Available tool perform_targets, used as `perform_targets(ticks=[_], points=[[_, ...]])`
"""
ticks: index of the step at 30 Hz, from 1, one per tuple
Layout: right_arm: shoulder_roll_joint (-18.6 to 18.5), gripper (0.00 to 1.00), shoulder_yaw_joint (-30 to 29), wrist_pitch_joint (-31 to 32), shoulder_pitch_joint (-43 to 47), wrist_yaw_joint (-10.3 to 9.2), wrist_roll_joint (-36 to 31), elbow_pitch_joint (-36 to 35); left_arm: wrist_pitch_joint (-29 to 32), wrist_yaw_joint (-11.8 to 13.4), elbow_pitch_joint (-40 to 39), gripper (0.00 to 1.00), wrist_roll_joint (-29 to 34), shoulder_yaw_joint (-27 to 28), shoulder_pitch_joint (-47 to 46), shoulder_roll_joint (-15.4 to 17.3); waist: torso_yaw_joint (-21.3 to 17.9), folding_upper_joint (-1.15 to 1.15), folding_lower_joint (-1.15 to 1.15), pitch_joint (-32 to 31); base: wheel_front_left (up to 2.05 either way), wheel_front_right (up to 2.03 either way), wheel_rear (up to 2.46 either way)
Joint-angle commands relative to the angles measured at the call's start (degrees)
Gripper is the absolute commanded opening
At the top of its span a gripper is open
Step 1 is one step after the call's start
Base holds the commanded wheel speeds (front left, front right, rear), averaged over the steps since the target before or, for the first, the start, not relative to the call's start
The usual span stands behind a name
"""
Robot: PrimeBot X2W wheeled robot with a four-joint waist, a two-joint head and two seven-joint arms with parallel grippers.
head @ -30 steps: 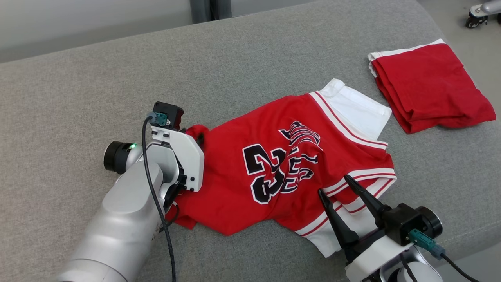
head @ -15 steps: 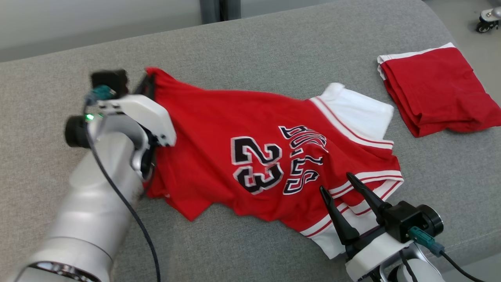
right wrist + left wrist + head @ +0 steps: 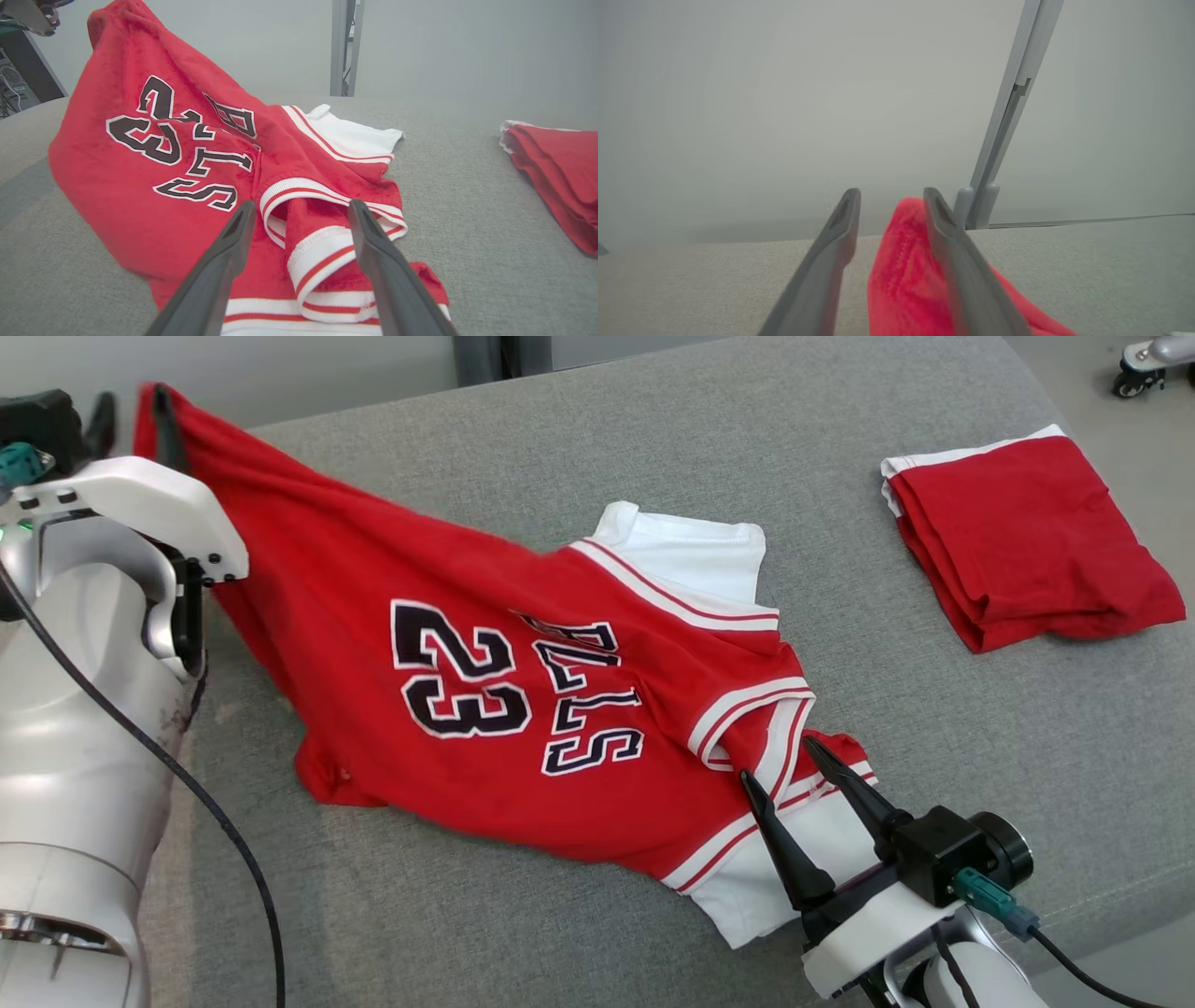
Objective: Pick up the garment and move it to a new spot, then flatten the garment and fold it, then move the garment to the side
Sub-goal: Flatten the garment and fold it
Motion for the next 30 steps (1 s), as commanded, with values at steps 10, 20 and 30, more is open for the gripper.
perform_targets(ticks=[10,20,30], points=[[-0.45,1.00,-0.60,-0.90,-0.21,-0.01,-0.17,0.84,-0.30,-0.53,-9.06,1.00,2.40,4.31,4.79,2.03,3.40,0.00,0.00,-3.64,0.00,0.00,0.00],[-2.03,1.00,-3.78,-1.12,3.32,-0.01,0.12,-0.40,-0.24,-2.35,-26.16,1.00,6.71,10.28,24.14,-0.60,10.05,0.00,0.00,-11.06,0.00,0.00,0.00],[-2.40,1.00,-8.73,-1.31,7.50,-0.01,0.42,-2.77,-0.23,-5.28,-37.63,1.00,13.18,11.39,45.30,-7.01,14.51,0.00,0.00,-16.13,0.00,0.00,0.00]])
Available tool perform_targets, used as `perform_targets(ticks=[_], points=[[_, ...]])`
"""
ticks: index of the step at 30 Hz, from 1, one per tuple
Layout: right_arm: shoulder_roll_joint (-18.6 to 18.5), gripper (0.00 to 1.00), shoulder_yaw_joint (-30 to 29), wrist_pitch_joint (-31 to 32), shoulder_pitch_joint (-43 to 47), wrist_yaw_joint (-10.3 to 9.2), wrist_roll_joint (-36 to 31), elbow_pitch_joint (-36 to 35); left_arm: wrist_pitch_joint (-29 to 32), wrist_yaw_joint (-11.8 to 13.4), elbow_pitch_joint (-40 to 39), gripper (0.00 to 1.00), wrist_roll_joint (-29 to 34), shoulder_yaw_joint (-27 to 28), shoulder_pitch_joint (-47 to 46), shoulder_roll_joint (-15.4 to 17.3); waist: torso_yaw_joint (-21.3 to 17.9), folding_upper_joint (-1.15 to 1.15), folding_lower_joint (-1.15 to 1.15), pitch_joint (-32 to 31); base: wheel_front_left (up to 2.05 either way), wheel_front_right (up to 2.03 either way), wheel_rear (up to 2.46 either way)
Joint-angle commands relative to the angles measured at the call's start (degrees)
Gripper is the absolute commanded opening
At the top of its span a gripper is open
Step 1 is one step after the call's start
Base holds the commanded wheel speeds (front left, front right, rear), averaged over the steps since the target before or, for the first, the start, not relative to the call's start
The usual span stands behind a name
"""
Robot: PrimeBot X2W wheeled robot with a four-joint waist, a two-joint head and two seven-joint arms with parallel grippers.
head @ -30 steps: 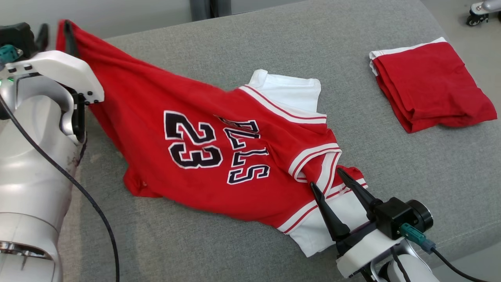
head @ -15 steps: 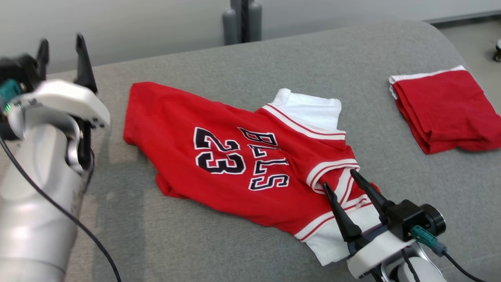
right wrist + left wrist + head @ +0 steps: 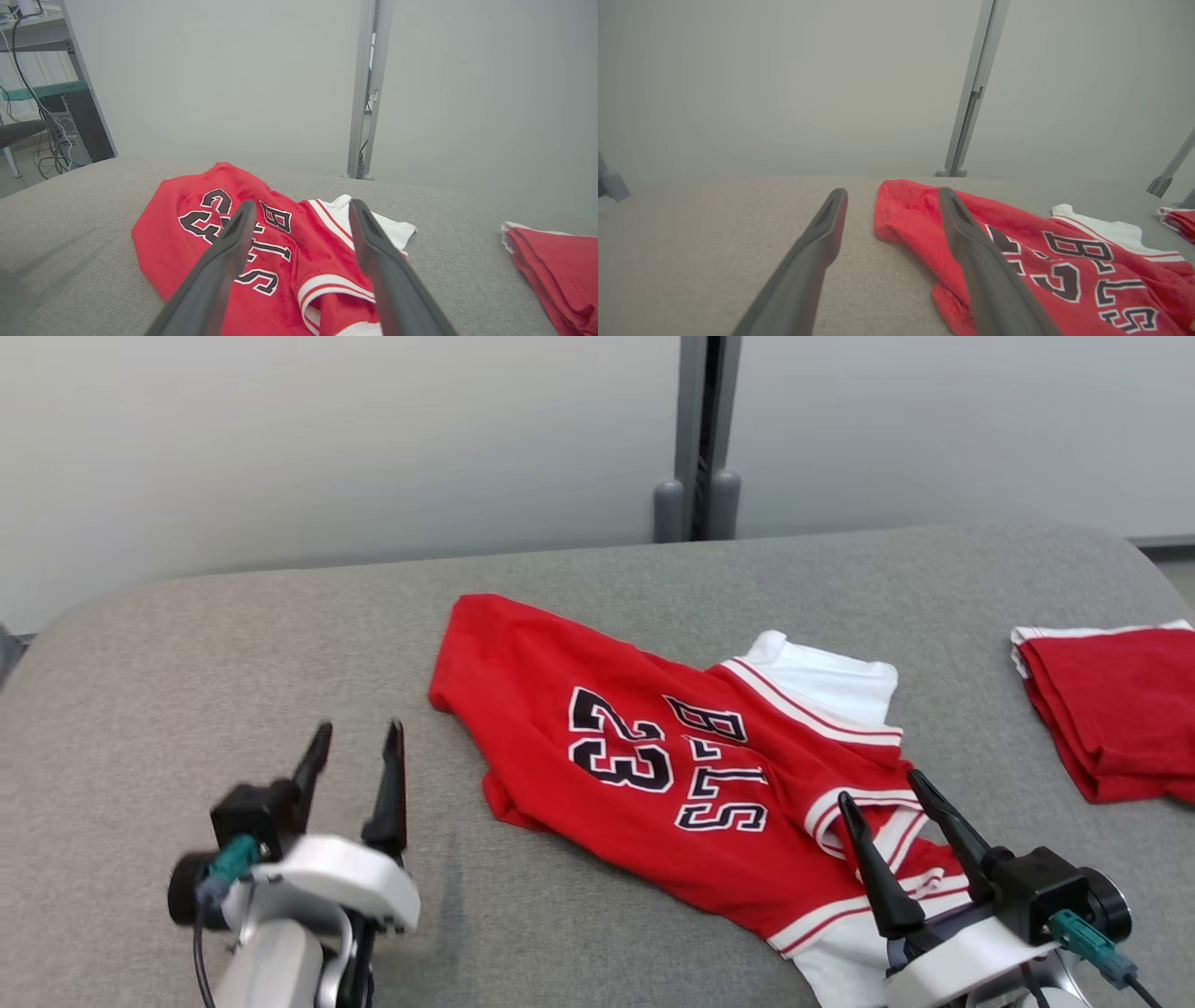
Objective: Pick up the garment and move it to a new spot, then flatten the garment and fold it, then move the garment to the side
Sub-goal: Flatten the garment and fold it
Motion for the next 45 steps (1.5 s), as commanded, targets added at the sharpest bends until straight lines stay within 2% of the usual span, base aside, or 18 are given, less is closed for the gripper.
perform_targets(ticks=[1,7,13,21,26,36,43,44,45], points=[[-0.29,1.00,-0.44,-0.54,0.60,-0.01,0.24,-0.36,-0.07,-0.25,-0.60,1.00,1.10,0.31,1.59,-0.02,1.50,0.00,0.00,-1.41,0.00,0.00,0.00],[0.06,1.00,-0.95,-0.50,1.33,-0.01,0.02,-1.41,-0.08,-1.03,-3.14,1.00,3.38,1.47,7.20,-2.60,2.41,0.00,0.00,-1.01,0.00,0.00,0.00],[0.22,1.00,-0.70,-0.51,0.93,-0.01,-0.16,-1.79,-0.08,-2.05,-2.57,1.00,6.14,0.16,8.70,-3.42,2.54,0.00,0.00,0.38,0.00,0.00,0.00],[0.50,1.00,0.20,-0.49,-1.09,-0.01,-0.28,-1.48,-0.08,-1.69,9.88,1.00,15.18,-6.37,2.71,-2.89,0.03,0.00,0.00,3.28,0.00,0.00,0.00],[0.76,1.00,0.30,-0.51,-1.95,-0.01,-0.68,-0.92,-0.08,-2.15,17.20,1.00,17.78,-8.66,-2.80,-2.76,-2.16,0.00,0.00,5.34,0.00,0.00,0.00],[1.14,1.00,-0.04,-0.56,-3.24,-0.01,-1.38,-0.48,-0.08,-3.04,23.43,1.00,17.91,-9.08,-9.52,-2.57,-4.74,0.00,0.00,8.13,0.00,0.00,0.00],[1.35,1.00,-0.08,-0.58,-3.41,-0.01,-1.54,-0.03,-0.07,-5.81,25.57,1.00,15.81,-9.25,-10.51,-2.89,-4.61,0.00,0.00,8.19,0.00,0.00,0.00],[1.36,1.00,-0.02,-0.56,-3.39,-0.01,-1.58,0.05,-0.07,-6.21,26.08,0.56,15.59,-9.36,-10.72,-2.95,-4.50,0.00,0.00,8.12,0.00,0.00,0.00],[1.36,1.00,-0.02,-0.56,-3.39,-0.01,-1.58,0.05,-0.07,-6.21,26.08,0.56,15.59,-9.36,-10.72,-2.95,-4.50,0.00,0.00,8.12,0.00,0.00,0.00]])
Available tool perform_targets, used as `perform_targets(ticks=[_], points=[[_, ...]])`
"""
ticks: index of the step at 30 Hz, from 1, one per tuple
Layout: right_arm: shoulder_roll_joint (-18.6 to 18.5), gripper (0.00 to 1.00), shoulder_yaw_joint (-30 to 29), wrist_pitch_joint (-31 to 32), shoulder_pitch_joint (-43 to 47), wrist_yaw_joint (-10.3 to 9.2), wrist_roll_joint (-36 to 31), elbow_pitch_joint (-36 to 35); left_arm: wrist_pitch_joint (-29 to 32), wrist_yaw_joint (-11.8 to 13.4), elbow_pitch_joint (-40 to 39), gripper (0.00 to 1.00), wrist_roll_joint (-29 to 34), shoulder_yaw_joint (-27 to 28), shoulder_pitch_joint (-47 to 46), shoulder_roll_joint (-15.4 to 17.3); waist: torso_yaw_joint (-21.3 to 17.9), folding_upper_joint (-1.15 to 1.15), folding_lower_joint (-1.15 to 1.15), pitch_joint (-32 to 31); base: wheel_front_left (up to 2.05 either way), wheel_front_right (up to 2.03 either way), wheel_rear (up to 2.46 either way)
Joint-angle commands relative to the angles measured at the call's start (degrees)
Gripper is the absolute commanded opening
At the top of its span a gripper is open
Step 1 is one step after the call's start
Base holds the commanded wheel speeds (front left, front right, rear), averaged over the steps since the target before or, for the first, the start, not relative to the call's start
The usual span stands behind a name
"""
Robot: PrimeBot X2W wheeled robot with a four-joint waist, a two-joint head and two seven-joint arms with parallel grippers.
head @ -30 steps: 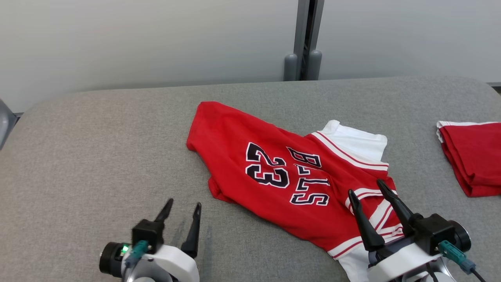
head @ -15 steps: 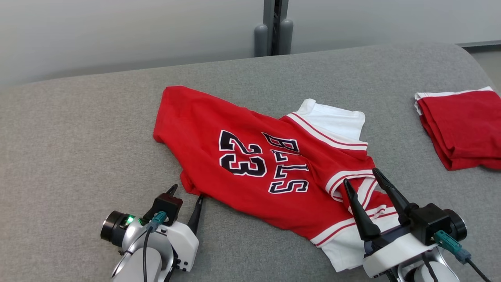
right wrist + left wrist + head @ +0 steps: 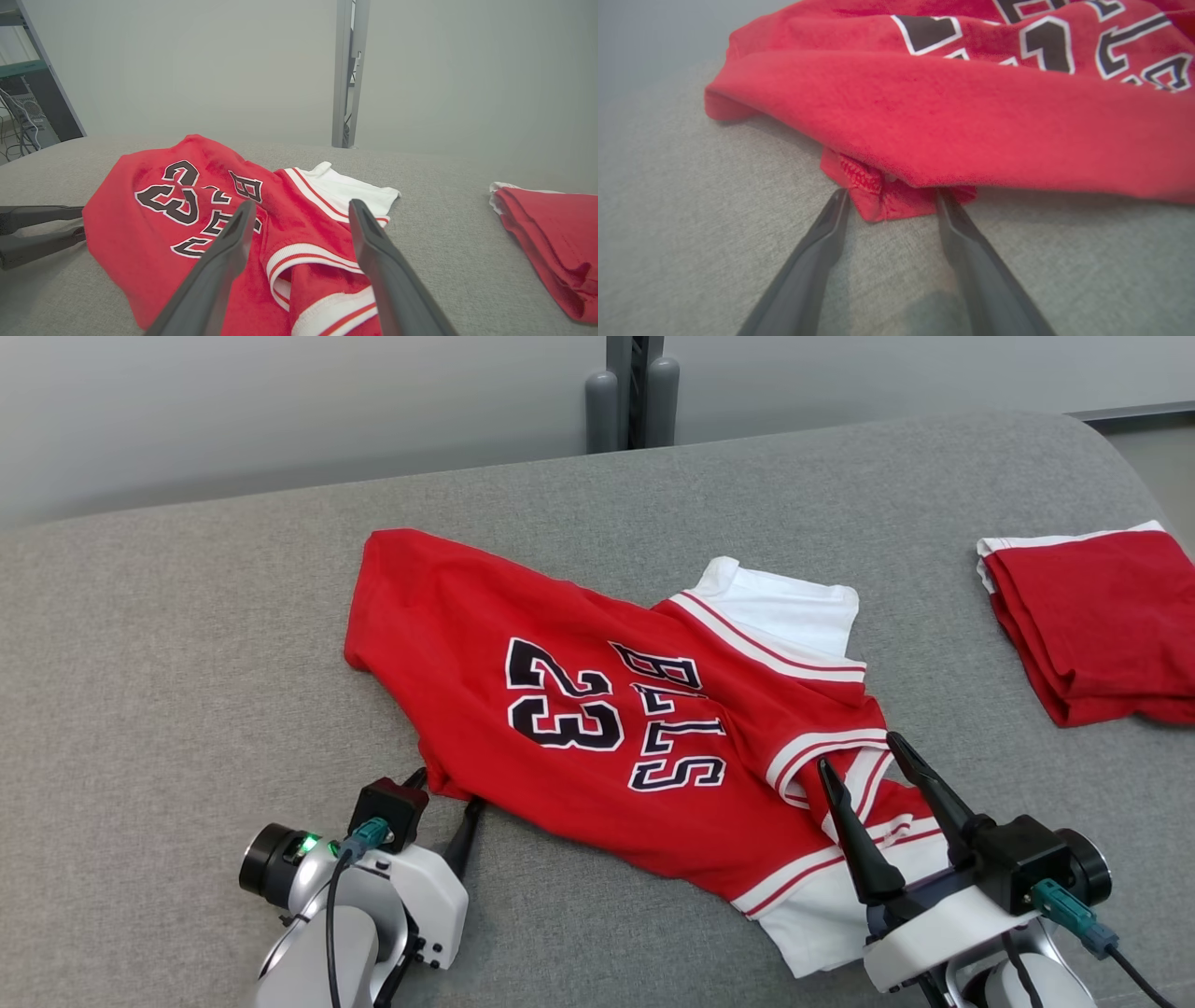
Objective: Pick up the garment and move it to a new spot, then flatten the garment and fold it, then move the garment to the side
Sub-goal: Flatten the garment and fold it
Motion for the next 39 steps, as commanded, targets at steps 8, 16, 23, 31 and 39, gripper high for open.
perform_targets(ticks=[8,16,23,31,39], points=[[-0.15,1.00,0.15,-0.40,-0.11,-0.01,-0.01,0.70,-0.06,-1.44,1.19,0.00,-1.84,-1.09,-0.77,-0.07,1.53,0.00,0.00,-1.07,0.00,0.00,0.00],[-0.03,1.00,-0.21,-0.40,0.64,-0.01,0.39,1.43,-0.07,-2.31,0.53,0.00,-2.88,-2.04,0.27,0.13,3.67,0.00,0.00,-3.45,0.00,0.00,0.00],[0.85,1.00,-0.75,-0.40,2.63,-0.01,0.98,2.50,-0.06,-3.00,-3.52,0.00,-6.31,-1.23,3.53,1.58,7.34,0.00,0.00,-8.41,0.00,0.00,0.00],[1.68,1.00,-0.96,-0.40,4.23,-0.01,1.34,2.58,1.38,-3.05,-8.33,0.00,-12.28,1.10,7.00,1.93,11.14,0.00,0.00,-11.37,0.00,0.00,0.00],[1.81,1.00,-0.28,-0.40,4.11,-0.01,1.30,2.87,14.86,-3.12,-15.74,0.00,-24.34,-2.22,11.84,2.53,13.23,0.00,0.00,-11.89,0.00,0.00,0.00]])
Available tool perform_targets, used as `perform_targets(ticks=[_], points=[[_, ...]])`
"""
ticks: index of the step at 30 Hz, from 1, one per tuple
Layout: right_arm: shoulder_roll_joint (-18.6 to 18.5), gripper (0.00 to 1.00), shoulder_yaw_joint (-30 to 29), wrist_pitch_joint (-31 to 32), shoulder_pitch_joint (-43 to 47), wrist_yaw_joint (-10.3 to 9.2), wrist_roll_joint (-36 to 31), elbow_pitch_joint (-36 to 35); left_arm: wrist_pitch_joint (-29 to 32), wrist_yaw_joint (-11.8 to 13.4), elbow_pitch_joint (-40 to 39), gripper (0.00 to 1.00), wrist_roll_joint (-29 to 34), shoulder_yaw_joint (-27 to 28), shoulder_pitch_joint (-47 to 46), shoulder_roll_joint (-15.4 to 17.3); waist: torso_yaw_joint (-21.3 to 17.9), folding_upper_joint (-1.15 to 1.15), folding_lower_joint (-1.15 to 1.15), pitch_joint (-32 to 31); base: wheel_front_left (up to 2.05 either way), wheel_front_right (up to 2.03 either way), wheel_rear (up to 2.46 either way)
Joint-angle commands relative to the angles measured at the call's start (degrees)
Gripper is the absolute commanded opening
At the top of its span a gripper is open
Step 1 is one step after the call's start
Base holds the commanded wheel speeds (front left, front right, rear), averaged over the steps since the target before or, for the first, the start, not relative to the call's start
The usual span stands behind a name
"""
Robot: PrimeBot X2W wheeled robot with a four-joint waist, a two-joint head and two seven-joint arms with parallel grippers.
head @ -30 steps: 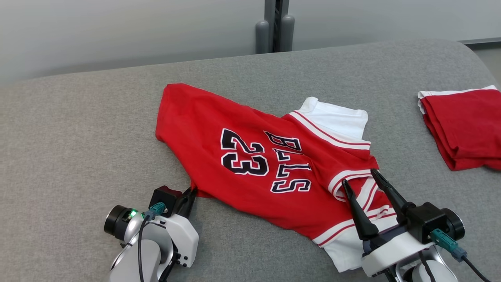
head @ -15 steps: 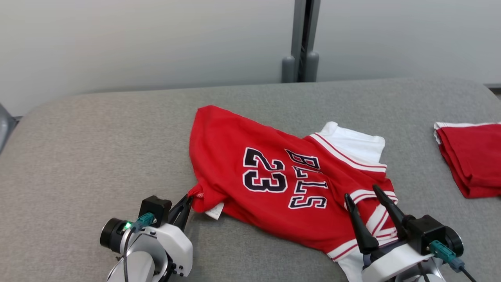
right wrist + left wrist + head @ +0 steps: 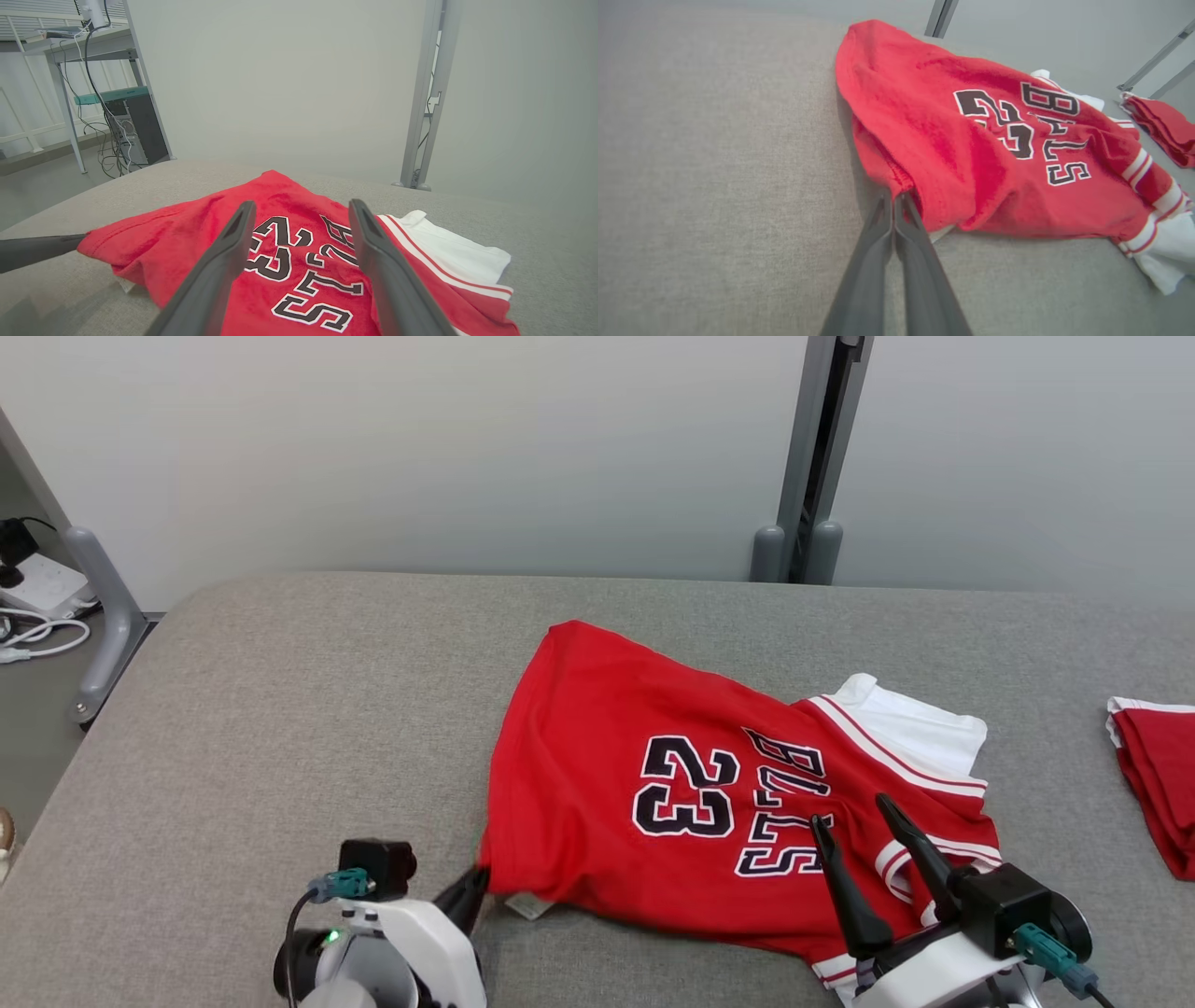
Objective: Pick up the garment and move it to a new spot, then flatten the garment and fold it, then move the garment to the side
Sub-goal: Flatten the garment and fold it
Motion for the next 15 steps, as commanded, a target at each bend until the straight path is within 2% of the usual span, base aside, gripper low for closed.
perform_targets(ticks=[1,4,5,6,7,8,9,10,12,15], points=[[-0.11,1.00,0.25,-0.36,0.06,-0.01,0.21,0.20,4.30,-0.29,-2.00,0.00,-2.82,-1.58,1.60,1.99,0.20,0.00,0.00,-0.09,0.00,0.00,0.00],[-0.07,1.00,0.48,-0.35,0.04,-0.01,0.24,0.25,7.27,-0.22,-3.18,0.00,-4.18,-1.95,2.45,3.89,0.17,0.00,0.00,-0.10,0.00,0.00,0.00],[-0.07,1.00,0.58,-0.34,0.01,-0.01,0.28,0.28,7.99,0.32,-3.57,0.05,-4.02,-1.87,2.60,4.62,0.09,0.00,0.00,-0.09,0.00,0.00,0.00],[-0.10,1.00,0.72,-0.33,-0.03,-0.01,0.35,0.33,7.95,1.45,-4.16,0.31,-3.46,-1.58,2.53,5.23,0.00,0.00,0.00,-0.08,0.00,0.00,0.00],[-0.15,1.00,0.80,-0.33,-0.06,-0.01,0.42,0.40,7.44,3.09,-4.51,0.51,-2.97,-1.07,2.33,5.76,-0.10,0.00,0.00,-0.06,0.00,0.00,0.00],[-0.24,1.00,0.90,-0.32,-0.09,-0.01,0.46,0.47,7.02,4.69,-4.74,0.65,-2.42,-0.66,2.15,6.32,-0.20,0.00,0.00,-0.03,0.00,0.00,0.00],[-0.33,1.00,0.97,-0.32,-0.12,-0.01,0.49,0.52,6.22,6.45,-5.07,0.89,-1.51,-0.35,1.83,6.82,-0.29,0.00,0.00,0.00,0.00,0.00,0.00],[-0.41,1.00,1.00,-0.32,-0.15,-0.01,0.57,0.55,5.04,8.16,-5.45,1.00,-0.64,0.07,1.36,7.28,-0.36,0.00,0.00,0.02,0.00,0.00,0.00],[-0.50,1.00,1.12,-0.32,-0.17,-0.01,0.60,0.69,2.40,11.46,-5.98,1.00,0.57,1.07,0.75,7.56,-0.48,0.00,0.00,0.06,0.00,0.00,0.00],[-0.59,1.00,1.32,-0.32,-0.32,-0.01,0.68,0.93,-0.19,12.41,-6.62,1.00,1.00,1.21,0.67,7.13,-0.69,0.00,0.00,0.06,0.00,0.00,0.00]])
